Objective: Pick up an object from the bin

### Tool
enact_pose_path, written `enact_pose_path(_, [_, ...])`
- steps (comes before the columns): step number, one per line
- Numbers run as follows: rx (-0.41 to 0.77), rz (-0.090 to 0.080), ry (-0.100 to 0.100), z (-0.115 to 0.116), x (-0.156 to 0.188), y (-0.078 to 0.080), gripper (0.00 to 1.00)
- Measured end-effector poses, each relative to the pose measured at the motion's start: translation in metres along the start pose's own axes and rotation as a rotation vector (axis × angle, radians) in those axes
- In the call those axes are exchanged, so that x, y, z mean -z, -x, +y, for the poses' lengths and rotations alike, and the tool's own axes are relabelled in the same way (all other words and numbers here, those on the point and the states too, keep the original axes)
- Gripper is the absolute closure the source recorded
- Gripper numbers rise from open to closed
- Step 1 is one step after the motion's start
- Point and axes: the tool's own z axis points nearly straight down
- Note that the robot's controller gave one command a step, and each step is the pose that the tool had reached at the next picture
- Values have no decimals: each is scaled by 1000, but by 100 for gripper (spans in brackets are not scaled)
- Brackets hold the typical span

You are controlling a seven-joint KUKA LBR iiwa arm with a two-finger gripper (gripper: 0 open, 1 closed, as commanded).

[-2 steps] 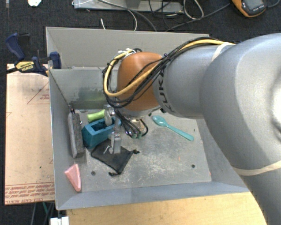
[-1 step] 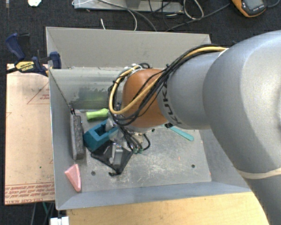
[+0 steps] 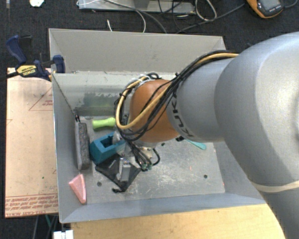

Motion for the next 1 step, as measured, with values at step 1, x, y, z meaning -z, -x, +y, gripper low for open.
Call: enact_pose_path(1, [6, -15, 5, -3, -3, 0, 0])
